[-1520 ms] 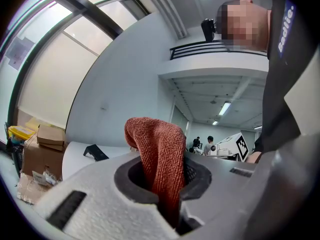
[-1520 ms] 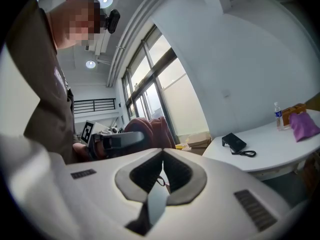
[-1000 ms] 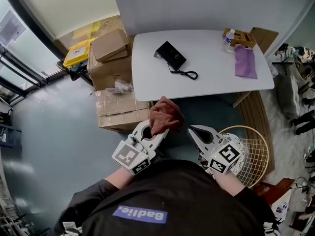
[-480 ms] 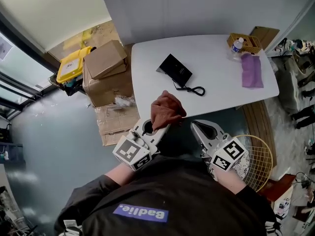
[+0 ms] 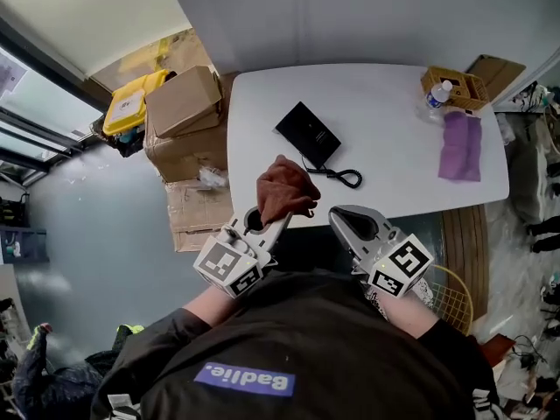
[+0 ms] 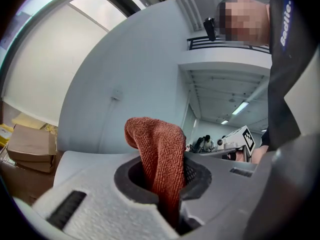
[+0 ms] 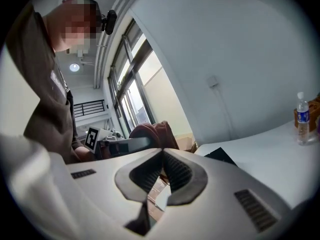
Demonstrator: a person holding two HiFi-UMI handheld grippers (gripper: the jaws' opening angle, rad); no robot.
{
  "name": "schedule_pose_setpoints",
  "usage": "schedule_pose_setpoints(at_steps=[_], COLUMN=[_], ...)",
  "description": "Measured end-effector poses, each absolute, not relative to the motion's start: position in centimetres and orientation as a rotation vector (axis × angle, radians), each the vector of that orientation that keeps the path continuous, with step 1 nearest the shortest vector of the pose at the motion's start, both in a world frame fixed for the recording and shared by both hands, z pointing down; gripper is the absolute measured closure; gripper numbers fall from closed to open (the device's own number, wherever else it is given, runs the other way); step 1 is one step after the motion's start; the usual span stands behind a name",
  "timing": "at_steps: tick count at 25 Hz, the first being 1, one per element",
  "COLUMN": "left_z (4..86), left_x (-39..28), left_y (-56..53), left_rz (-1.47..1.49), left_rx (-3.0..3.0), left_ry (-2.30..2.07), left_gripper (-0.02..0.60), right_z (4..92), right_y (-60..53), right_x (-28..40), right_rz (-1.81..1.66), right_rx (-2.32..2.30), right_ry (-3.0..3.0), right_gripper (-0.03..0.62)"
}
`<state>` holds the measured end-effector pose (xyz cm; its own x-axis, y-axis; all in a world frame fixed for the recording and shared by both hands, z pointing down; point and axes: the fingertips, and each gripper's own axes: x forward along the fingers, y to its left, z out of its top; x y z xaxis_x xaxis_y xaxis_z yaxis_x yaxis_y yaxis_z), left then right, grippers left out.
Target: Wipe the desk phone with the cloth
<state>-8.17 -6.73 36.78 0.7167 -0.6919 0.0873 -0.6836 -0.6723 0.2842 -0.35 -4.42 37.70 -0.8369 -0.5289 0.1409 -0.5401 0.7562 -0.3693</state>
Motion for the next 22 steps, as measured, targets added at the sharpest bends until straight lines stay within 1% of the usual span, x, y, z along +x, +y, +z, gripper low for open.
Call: schedule_pose_setpoints(at_steps=[9, 16, 22], left_z=[39.3, 41.8, 44.8], left_x=[-6.0, -7.6, -9.2], left_y=[-12.5, -16.1, -19.8], left_rz=[0.034, 0.117, 0.188], left_rx=[2.575, 2.532, 2.528], left_ry=[-1.298, -1.404, -1.418], left_gripper=[0.528, 0.528, 0.528], right_z=[40.0, 41.1, 42.3], right_y=[-8.7, -9.8, -11.2], right_x=[3.1, 4.3, 3.8], right_rz=[0.691, 0.720, 0.729], right_rx=[0.745, 0.732, 0.761], right_ry=[-2.938, -2.921, -2.897], right_gripper=[0.565, 0.565, 0.565])
